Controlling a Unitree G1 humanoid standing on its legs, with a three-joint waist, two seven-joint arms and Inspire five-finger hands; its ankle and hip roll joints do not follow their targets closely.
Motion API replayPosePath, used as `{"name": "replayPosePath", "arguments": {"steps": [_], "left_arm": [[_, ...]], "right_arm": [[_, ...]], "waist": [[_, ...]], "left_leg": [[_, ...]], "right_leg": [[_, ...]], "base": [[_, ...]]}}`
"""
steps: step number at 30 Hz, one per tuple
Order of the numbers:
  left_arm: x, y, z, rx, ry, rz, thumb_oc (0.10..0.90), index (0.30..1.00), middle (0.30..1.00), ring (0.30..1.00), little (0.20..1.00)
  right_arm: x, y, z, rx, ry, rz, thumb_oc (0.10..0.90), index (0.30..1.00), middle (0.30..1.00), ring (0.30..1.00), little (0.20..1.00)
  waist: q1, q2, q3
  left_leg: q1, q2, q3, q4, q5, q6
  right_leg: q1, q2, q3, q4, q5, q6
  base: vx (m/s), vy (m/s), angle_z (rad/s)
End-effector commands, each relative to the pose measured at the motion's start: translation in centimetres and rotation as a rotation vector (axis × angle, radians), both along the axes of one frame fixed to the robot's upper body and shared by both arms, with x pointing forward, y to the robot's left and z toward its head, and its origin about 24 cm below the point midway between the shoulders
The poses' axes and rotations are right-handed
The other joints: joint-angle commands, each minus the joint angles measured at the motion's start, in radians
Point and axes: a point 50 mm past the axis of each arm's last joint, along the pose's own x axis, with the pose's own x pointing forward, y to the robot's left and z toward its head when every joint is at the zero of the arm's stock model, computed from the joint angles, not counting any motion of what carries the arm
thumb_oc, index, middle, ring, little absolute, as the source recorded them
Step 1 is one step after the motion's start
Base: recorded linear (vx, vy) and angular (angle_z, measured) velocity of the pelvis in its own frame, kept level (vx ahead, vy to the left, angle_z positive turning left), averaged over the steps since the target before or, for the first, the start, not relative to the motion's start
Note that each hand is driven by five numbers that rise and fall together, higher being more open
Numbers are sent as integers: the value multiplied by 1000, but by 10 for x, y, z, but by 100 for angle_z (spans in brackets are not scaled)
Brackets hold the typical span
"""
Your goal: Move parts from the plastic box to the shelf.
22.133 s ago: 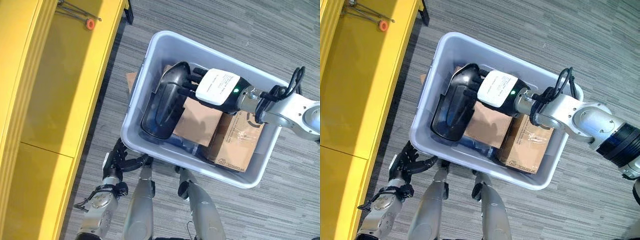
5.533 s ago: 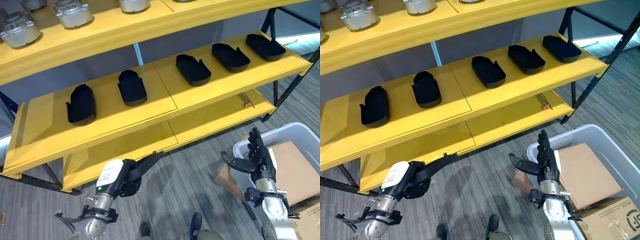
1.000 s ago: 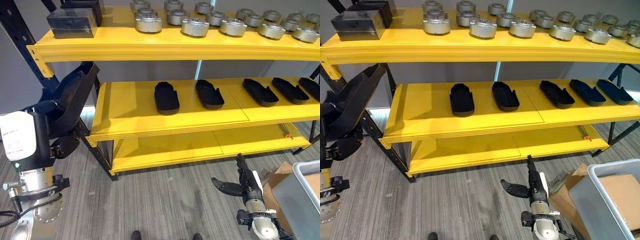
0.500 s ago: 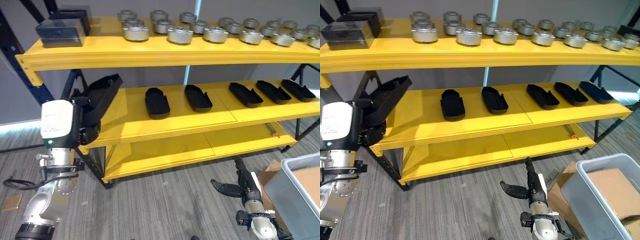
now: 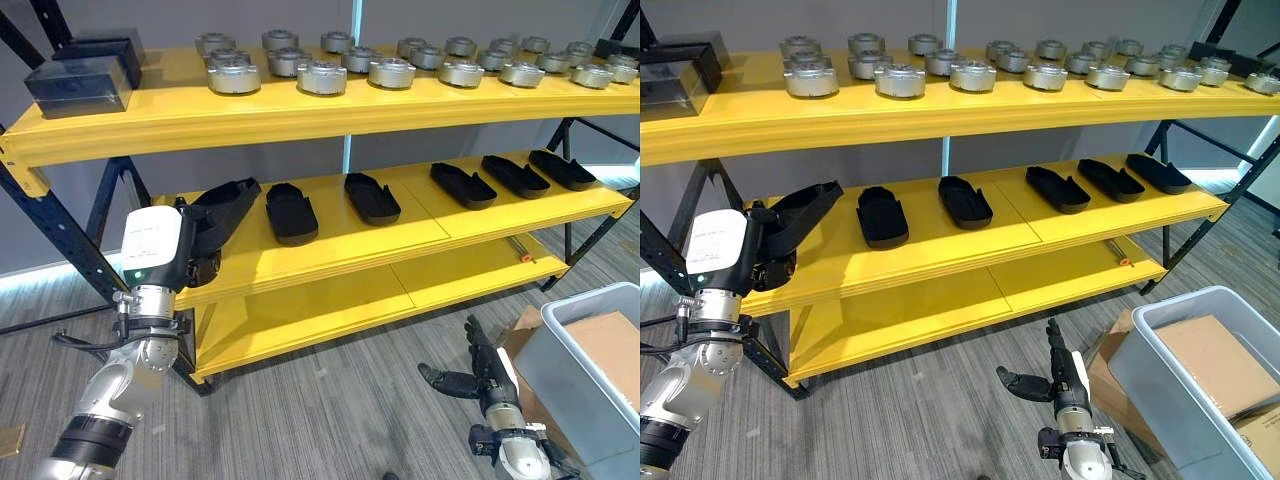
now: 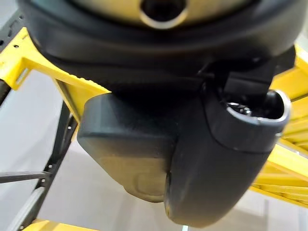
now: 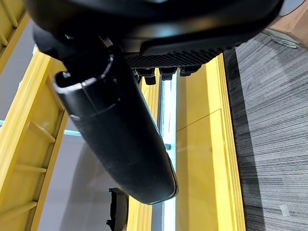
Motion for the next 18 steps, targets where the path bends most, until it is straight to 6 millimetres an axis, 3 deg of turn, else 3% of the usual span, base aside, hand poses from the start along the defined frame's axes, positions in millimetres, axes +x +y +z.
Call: {"name": "replayPosePath", "arguments": {"steps": [1,9,18], "left_arm": [[12,18,94,71,-413,70,400,300,300,300,300],[7,38,101,92,-428,164,400,300,300,300,300],[23,50,96,106,-303,214,400,300,300,300,300]], "right_arm": [[26,3,41,-27,-236,46,900,1000,1000,1000,1000],[28,3,39,-30,-224,55,900,1000,1000,1000,1000],[25,1,39,-20,-215,52,900,1000,1000,1000,1000]], "waist": [[2,6,-57],[7,8,-61],[-6,10,-57]], "left_leg": [[-4,47,11,43,-73,2],[0,45,8,44,-77,3],[-18,45,5,63,-81,2]], "right_leg": [[61,-50,2,124,-181,45],[66,-49,-2,127,-180,48],[56,-48,-4,142,-188,44]], "base": [[0,0,0],[0,0,0],[0,0,0]]}}
